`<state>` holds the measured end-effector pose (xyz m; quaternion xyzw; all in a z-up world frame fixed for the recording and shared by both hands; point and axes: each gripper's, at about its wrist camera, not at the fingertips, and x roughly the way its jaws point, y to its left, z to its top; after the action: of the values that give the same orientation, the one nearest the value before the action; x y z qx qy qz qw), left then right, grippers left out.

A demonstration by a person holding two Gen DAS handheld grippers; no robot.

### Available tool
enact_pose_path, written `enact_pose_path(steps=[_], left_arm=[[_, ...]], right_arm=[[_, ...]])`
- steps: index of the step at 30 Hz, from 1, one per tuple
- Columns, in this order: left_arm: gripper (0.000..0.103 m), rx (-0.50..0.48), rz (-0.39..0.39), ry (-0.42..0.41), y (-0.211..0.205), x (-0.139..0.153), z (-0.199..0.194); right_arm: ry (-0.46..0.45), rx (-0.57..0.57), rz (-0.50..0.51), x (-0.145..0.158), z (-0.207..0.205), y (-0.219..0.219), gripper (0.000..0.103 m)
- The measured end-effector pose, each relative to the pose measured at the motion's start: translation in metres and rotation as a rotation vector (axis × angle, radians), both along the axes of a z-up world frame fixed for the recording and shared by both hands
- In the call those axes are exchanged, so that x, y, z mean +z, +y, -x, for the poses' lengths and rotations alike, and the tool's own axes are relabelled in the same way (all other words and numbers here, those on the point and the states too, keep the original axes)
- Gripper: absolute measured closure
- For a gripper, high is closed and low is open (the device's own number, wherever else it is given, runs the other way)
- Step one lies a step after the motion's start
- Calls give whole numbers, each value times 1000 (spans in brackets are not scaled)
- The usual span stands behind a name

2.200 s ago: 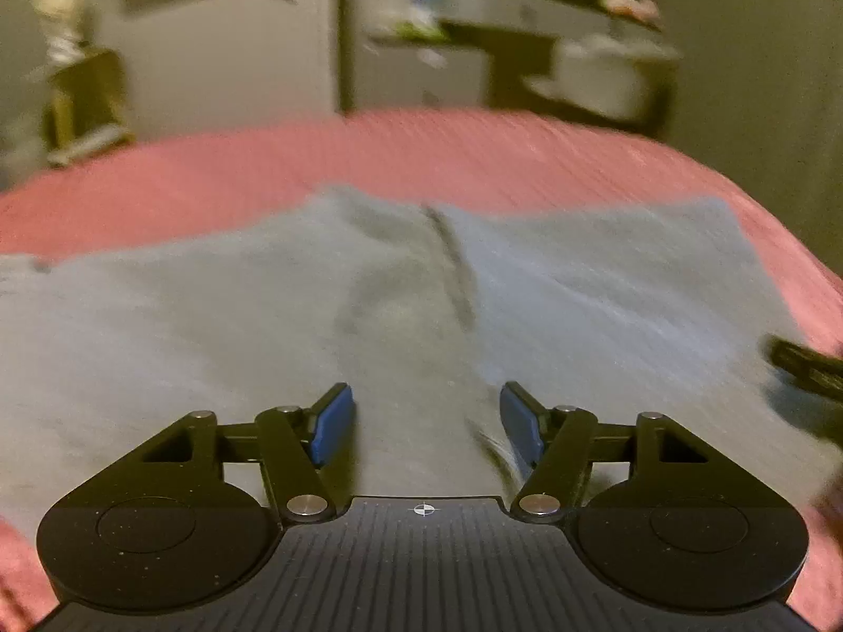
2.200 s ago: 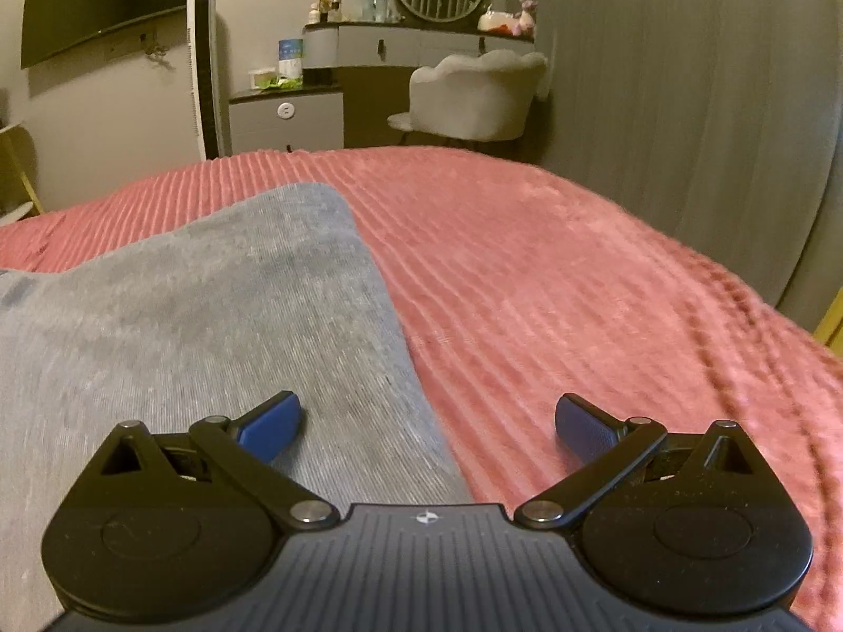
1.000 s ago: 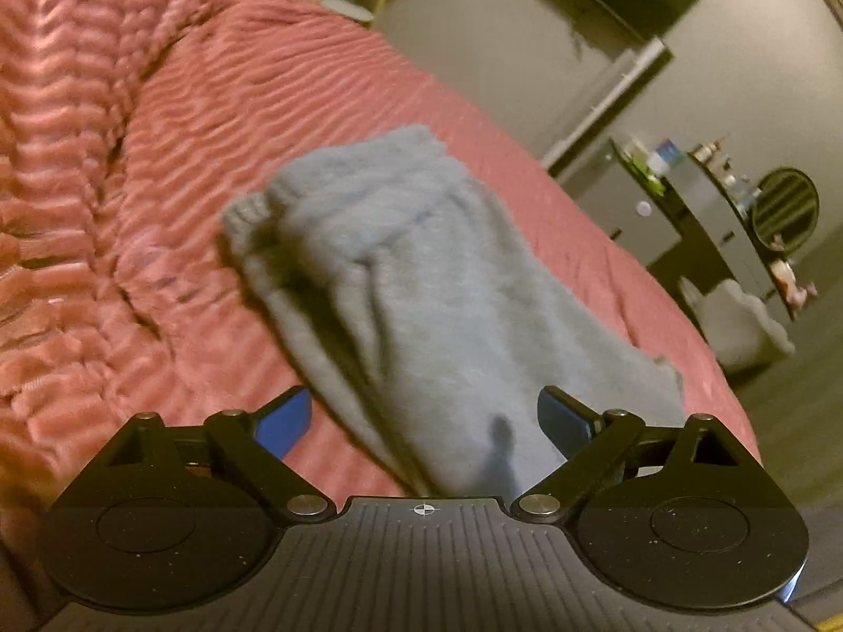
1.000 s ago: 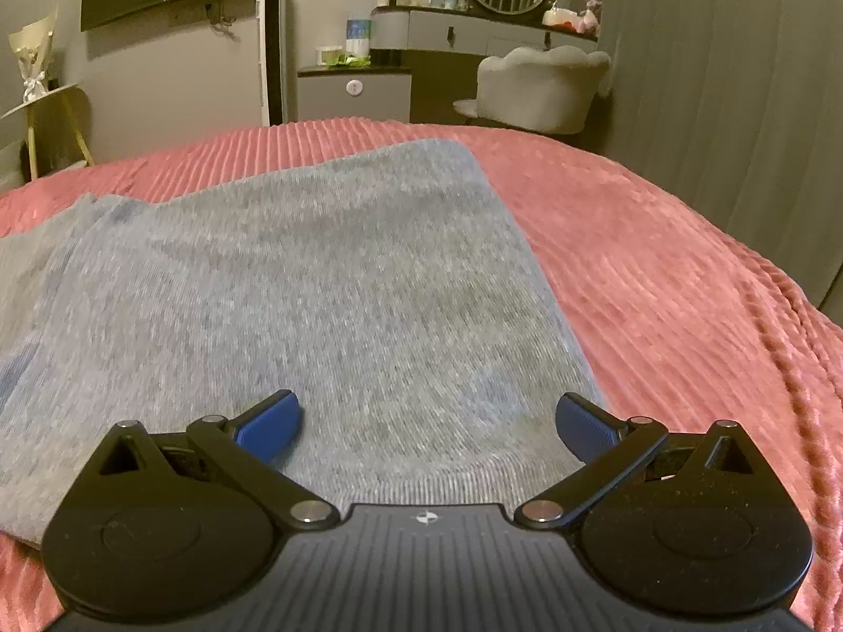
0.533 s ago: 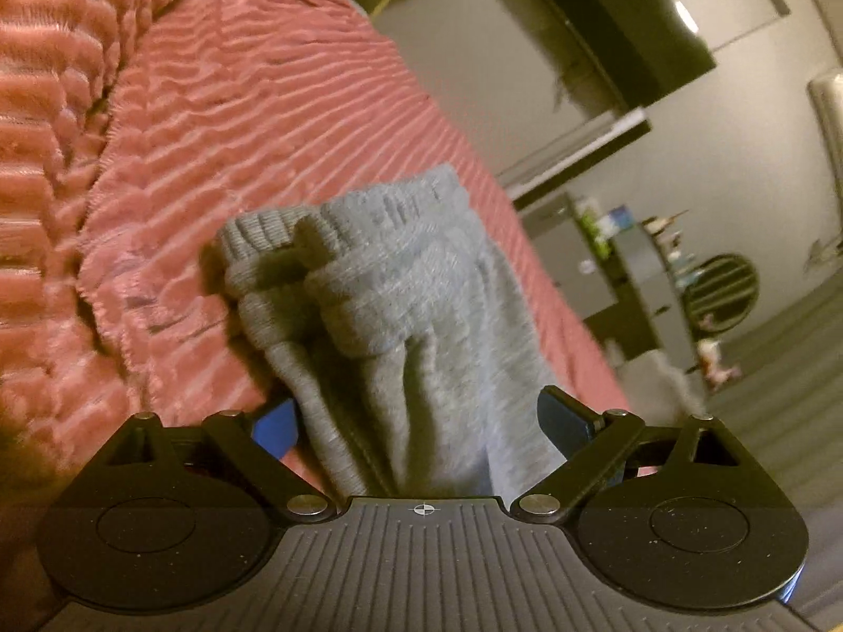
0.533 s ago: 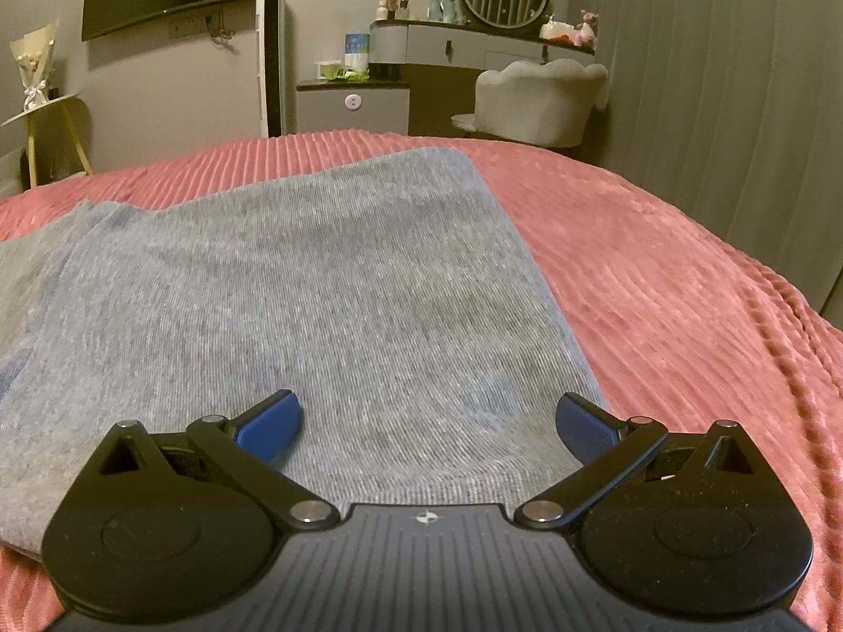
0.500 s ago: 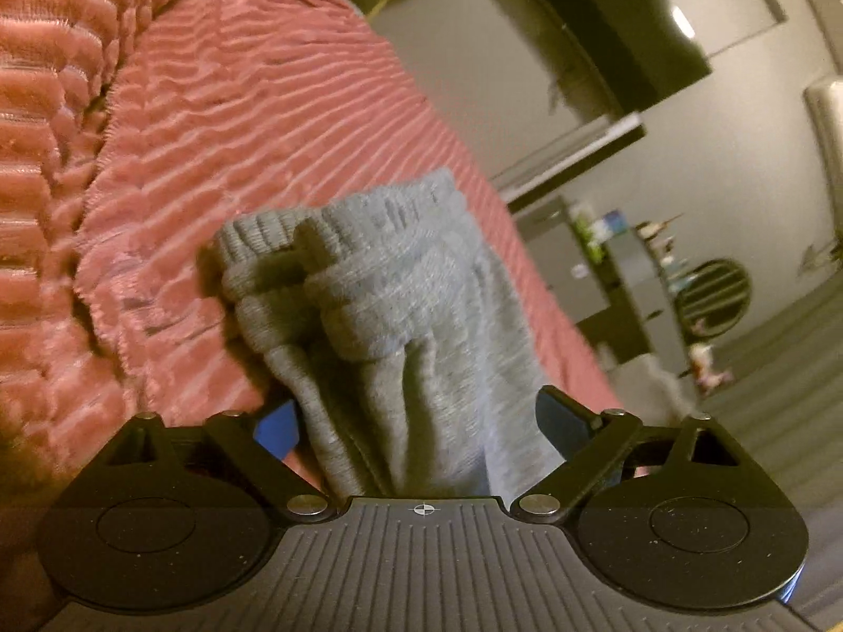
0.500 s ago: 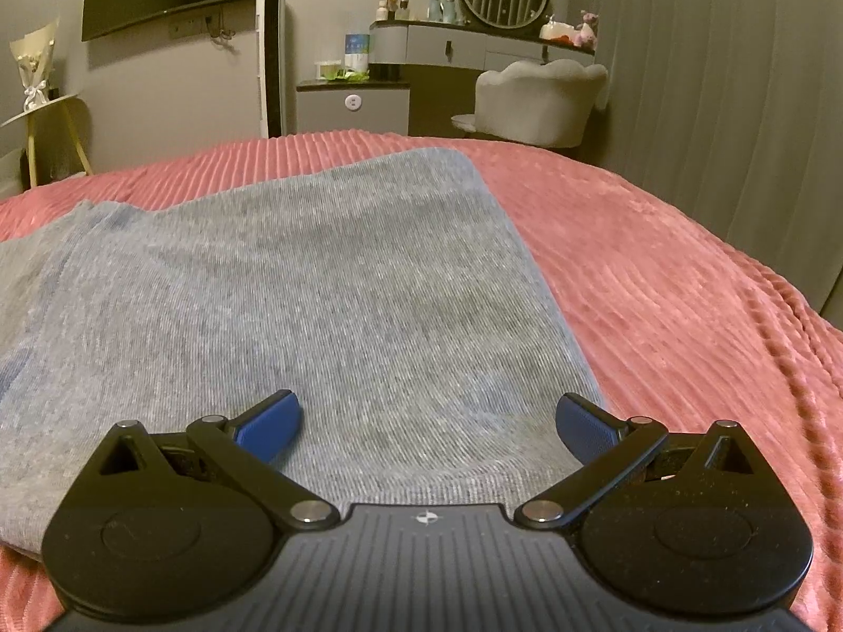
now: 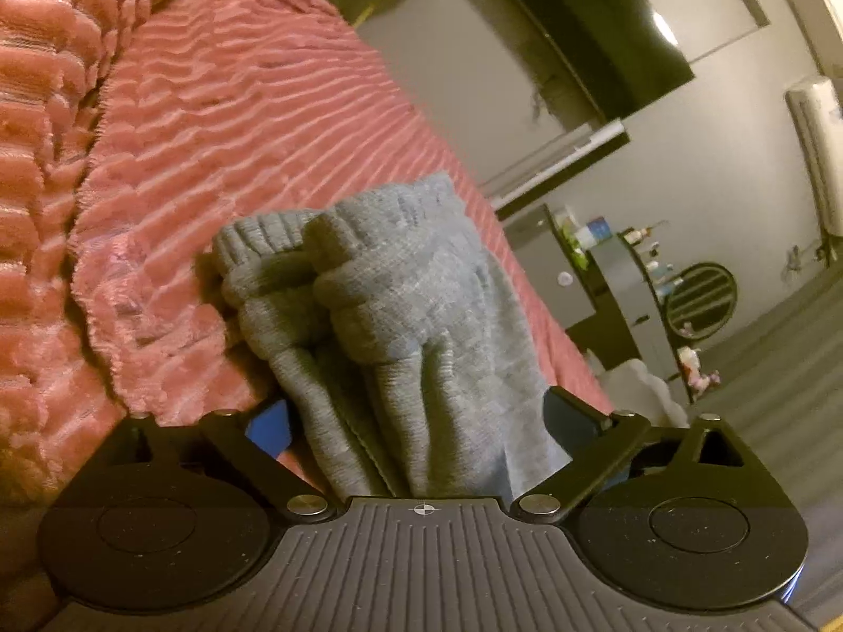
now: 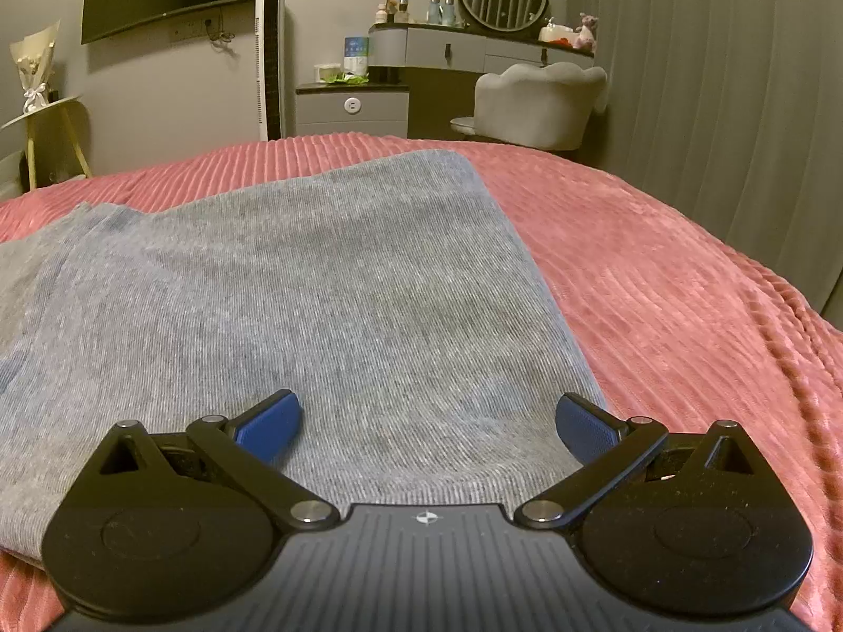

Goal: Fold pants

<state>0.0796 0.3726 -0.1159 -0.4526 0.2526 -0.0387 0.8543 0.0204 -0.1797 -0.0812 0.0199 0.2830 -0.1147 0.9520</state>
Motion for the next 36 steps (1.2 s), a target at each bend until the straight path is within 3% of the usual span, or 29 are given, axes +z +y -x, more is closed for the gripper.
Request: enact_pose_path(steps=[11,14,19,26,36], left_arm=[[1,-16,7,29,0,8,-12],[1,-42,-13,-9,-5,13,-15],[1,-49,-15,1,-4,9,-22],[1,-65,66,-77,1,8,-20],[2,-71,41,-16,-2,4,-37]], right_arm=[[-2,-1,2,0,-1,0,0],[-3,-3,3,0,-2,0,0],[-5,-4,6,-1,-2,1,0],[-7,-5,8,-1,-3,1,0],[-9,-5,10,-2,-3,1,0]])
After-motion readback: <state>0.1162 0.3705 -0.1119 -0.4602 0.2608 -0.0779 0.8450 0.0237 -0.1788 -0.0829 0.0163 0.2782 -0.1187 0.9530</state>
